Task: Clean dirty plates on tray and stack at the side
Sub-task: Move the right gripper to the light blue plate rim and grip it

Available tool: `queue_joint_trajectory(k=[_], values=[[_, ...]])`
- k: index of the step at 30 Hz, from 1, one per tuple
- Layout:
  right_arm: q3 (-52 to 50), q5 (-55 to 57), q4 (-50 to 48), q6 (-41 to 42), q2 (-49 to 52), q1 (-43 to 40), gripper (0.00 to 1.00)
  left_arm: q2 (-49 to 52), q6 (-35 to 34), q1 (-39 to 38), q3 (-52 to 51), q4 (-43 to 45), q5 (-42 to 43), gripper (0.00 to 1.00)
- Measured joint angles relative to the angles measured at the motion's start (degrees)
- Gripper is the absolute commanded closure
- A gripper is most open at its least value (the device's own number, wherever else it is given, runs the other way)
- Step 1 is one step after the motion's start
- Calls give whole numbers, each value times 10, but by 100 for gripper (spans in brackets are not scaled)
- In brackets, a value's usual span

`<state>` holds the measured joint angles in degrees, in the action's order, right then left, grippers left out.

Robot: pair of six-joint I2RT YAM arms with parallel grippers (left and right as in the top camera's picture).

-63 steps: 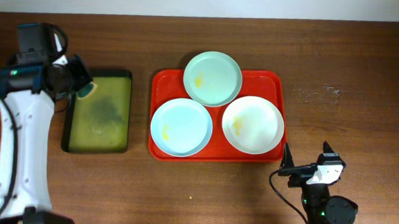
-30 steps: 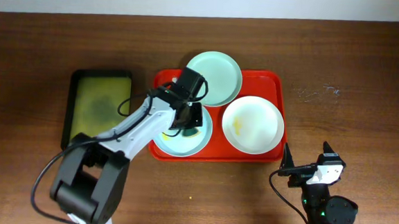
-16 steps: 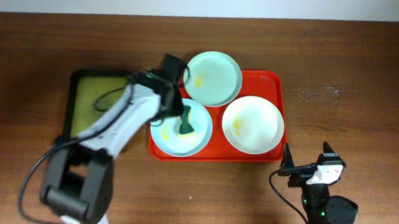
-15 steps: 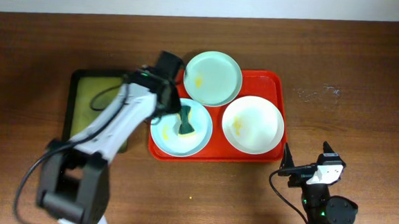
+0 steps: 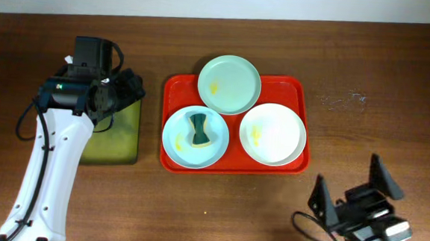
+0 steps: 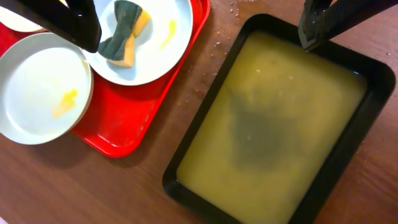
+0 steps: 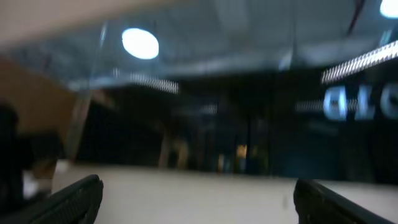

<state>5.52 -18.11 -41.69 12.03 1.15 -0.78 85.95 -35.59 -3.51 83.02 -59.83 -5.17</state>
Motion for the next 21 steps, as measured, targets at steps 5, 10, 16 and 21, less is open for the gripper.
queue_joint_trajectory(k=[5,10,16,21], values=[[365,-12,575,-93,187,0,1,2,0,0,0,-1,0,1],[570,-177,708,-93,469,0,6,2,0,0,0,-4,0,1],[645,-188,867,12,749,93,1,2,0,0,0,-5,0,1],[800,-76,942,15,993,210,22,2,0,0,0,-6,0,1]])
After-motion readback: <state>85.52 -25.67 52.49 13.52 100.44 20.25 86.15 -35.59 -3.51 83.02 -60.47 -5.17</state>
